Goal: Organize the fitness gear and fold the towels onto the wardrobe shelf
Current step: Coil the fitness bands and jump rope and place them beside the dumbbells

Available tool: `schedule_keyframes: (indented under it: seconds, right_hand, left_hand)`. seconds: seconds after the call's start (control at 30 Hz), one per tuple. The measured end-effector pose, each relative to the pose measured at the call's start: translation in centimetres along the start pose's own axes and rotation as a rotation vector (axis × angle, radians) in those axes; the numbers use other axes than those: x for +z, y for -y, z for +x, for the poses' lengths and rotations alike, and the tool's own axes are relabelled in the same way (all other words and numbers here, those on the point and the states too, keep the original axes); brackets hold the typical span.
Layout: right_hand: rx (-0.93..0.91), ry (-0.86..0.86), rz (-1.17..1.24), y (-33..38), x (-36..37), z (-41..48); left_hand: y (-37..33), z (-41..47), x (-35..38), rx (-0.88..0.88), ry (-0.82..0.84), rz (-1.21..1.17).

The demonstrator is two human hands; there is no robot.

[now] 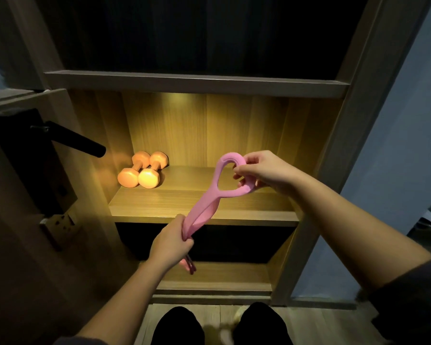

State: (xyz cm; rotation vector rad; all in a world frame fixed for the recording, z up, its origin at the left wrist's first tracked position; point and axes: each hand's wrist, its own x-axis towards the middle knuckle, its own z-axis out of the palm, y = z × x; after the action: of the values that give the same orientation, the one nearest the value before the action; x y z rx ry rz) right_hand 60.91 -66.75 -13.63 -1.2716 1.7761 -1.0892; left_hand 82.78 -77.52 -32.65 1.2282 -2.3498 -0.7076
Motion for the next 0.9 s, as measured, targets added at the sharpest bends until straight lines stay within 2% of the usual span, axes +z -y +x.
schedule_keyframes:
  seconds: [0.2, 0.33, 0.47, 0.57, 0.8, 0.9]
  right_hand:
    - [-0.023, 0.026, -0.095, 3.3, 0.0, 0.3]
    - [-0.029, 0.061, -0.239, 4.6, 0.3, 0.4]
    - [-0.021, 0.074, -0.320, 4.5, -0.1, 0.4]
    - [0.003, 0.058, -0.327, 4.1, -0.7, 0.6]
    - [0.073, 0.057, -0.365, 2.7, -1.1, 0.8]
    - [0.069, 0.055, -0.328, 2.7, -0.9, 0.8]
  left_hand:
    - [-4.3, 0.6, -0.3, 0.085, 0.009, -0.268]
    - [-7.5, 0.8, -0.9, 0.124, -0.064, -0.492]
    - [-10.2, 0.6, -1.4, 0.180, -0.192, -0.620]
    - [-11.1, 0.4, -1.5, 0.190, -0.245, -0.637]
    - [-11.3, 0.0, -1.1, 0.157, -0.315, -0.466]
    - [-11.3, 0.0, -0.8, 0.148, -0.295, -0.406]
